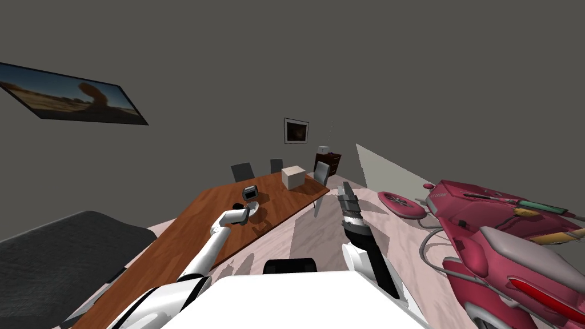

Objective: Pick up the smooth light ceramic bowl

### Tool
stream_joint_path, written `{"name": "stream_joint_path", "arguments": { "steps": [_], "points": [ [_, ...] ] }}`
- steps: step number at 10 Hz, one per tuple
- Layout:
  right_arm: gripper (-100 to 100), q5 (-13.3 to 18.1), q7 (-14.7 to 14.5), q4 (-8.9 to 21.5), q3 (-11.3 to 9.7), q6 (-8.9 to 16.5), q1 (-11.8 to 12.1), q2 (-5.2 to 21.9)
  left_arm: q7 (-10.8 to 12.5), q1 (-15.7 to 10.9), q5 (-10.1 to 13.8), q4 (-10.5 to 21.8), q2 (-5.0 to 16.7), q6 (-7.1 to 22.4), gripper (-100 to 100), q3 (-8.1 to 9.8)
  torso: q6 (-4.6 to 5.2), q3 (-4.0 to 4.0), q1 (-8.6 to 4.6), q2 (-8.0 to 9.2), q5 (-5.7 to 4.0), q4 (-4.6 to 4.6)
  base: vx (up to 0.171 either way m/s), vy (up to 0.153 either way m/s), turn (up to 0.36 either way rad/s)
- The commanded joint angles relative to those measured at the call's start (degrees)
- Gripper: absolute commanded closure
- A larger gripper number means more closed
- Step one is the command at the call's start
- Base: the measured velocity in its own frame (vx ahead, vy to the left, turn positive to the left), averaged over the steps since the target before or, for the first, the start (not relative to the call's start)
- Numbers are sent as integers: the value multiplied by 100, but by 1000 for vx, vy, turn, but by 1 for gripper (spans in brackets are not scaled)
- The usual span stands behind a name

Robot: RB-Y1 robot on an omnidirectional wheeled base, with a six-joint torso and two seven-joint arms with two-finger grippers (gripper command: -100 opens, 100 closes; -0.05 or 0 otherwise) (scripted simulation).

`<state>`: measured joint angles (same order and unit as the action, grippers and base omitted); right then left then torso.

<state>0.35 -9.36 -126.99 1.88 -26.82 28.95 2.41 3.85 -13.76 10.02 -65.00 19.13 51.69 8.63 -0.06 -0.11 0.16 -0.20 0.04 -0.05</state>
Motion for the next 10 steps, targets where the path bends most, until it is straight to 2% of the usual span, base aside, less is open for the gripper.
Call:
{"name": "stream_joint_path", "arguments": {
  "steps": [1,2,3,5,6,7,10],
  "points": [
    [0,0,0,0,0,0,0,0,0,0,0,0,0,0,-100,0,0,0,0,0,0,0,23,16,-4],
    [0,0,0,0,0,0,0,0,3,6,-4,6,-6,26,0,-2,0,4,-7,8,-2,2,0,0,0],
    [0,0,0,0,0,0,-1,0,1,17,-32,153,-44,-148,-100,-11,0,8,-13,15,-3,4,32,17,-3],
    [0,0,0,0,0,0,0,0,-2,33,-67,338,-93,-362,-100,-23,0,2,-9,2,-2,1,53,16,-5],
    [0,0,0,0,0,0,0,0,-2,-2,-58,342,-78,-311,-100,-21,0,0,-9,0,-3,0,22,7,-1],
    [0,0,0,0,0,0,0,0,-3,-3,-60,359,-81,-344,100,-22,0,4,-12,8,-3,2,0,0,0],
    [0,0,0,0,0,0,-1,0,13,-1,-54,360,-81,-336,100,-12,9,10,-16,17,-6,4,-1,-1,4]
  ]
}}
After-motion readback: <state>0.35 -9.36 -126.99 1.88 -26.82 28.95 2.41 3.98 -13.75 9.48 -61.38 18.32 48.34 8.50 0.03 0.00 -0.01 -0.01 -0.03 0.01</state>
